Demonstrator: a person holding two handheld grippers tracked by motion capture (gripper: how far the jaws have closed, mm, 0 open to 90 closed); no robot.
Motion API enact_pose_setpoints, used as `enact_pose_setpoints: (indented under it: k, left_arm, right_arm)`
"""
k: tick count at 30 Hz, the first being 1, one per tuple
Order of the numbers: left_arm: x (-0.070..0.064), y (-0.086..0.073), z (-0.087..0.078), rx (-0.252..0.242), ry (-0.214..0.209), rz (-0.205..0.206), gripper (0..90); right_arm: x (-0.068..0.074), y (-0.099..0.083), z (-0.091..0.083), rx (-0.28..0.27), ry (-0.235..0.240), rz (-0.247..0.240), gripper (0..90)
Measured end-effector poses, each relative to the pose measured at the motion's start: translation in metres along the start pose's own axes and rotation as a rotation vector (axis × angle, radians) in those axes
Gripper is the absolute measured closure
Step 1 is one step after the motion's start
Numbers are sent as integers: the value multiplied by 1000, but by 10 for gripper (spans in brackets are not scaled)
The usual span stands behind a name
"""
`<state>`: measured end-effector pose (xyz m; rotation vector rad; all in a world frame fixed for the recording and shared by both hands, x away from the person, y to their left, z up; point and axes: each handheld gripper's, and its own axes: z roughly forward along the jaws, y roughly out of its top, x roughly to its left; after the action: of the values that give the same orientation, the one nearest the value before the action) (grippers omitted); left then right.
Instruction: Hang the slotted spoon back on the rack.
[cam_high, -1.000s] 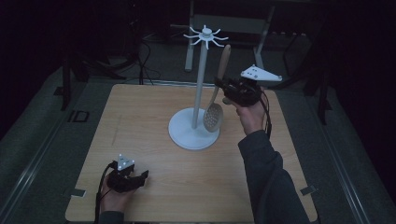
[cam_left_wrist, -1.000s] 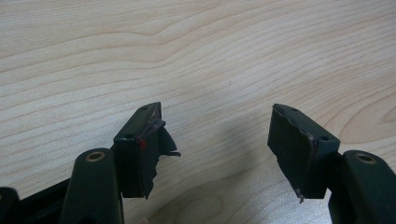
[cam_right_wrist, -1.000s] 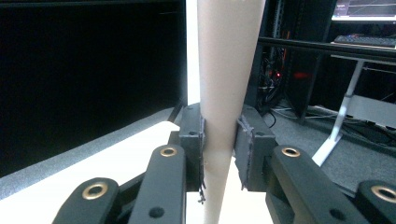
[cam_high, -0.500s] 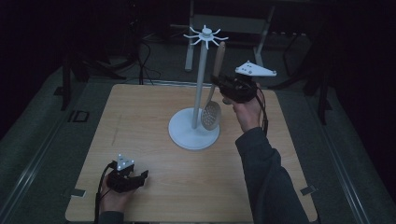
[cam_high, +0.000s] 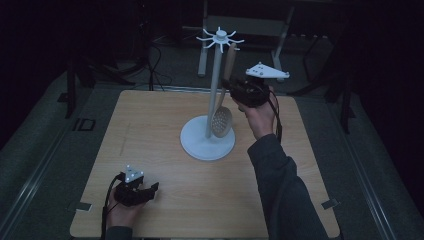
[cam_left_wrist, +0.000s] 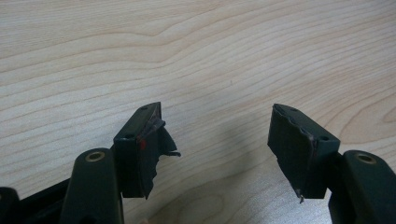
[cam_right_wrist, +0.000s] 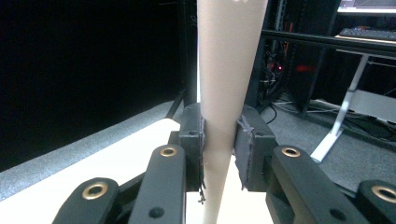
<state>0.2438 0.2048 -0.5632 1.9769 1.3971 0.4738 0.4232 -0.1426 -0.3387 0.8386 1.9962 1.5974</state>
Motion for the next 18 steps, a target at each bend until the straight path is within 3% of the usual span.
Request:
enact_pose_setpoints:
  k: [10, 15, 18]
  left_arm:
    - [0, 0, 0, -1, -1, -2, 361]
    - [-1, 0, 1, 2, 0, -3, 361]
    - [-1, 0, 1, 3, 0, 1, 361]
  right_arm:
    - [0, -5, 1, 4, -9, -2, 734]
    - [1, -5, 0, 3, 3, -18, 625]
    - [2, -6, 0, 4, -19, -30, 543]
